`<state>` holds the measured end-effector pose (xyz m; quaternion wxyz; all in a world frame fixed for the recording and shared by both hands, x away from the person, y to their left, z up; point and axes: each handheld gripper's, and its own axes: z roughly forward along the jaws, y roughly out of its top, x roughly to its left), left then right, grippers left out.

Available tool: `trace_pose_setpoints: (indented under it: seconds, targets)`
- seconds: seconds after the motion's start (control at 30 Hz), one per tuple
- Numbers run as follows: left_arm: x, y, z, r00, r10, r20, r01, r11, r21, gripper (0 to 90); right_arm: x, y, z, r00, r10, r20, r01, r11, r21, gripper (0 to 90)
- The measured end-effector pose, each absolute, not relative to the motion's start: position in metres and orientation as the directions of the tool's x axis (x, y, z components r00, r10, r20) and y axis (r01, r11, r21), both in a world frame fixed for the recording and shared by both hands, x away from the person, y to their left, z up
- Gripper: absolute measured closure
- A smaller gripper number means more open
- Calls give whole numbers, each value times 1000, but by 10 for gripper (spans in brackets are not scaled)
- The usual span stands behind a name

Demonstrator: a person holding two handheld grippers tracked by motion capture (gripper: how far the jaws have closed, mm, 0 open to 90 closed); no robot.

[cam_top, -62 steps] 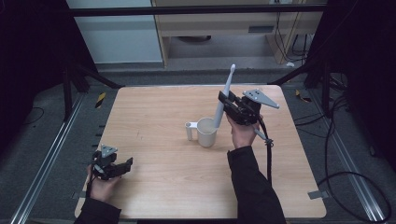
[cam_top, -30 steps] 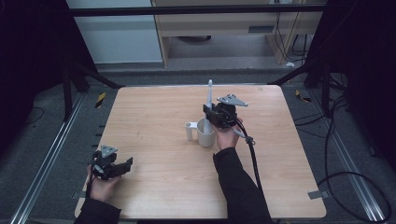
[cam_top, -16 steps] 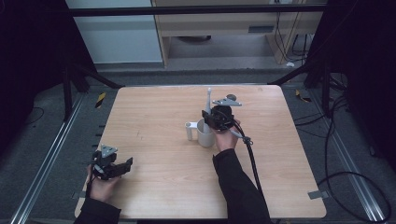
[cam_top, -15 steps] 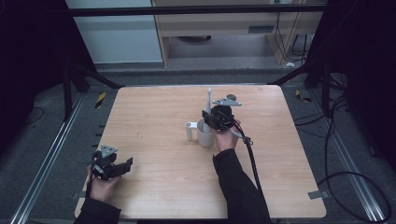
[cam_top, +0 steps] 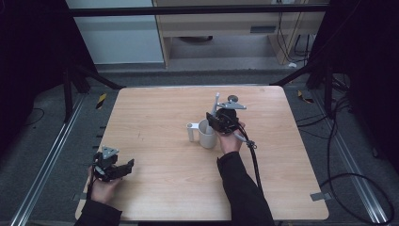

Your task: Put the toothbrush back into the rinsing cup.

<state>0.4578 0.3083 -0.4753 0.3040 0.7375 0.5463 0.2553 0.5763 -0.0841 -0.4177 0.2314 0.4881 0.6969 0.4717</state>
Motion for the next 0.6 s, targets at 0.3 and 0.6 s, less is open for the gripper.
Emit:
trace_pose_setpoints:
  seconds: [0.3, 0.6]
  targets:
    - [458, 308, -475, 273, 961, 43, 651, -217, 727, 300, 575, -86, -417, -418, 904, 94, 448, 115, 887, 429]
    - [457, 308, -475, 274, 961, 43, 650, -218, 728, 299, 565, -88, -409, -417, 907, 64, 450, 144, 881, 222]
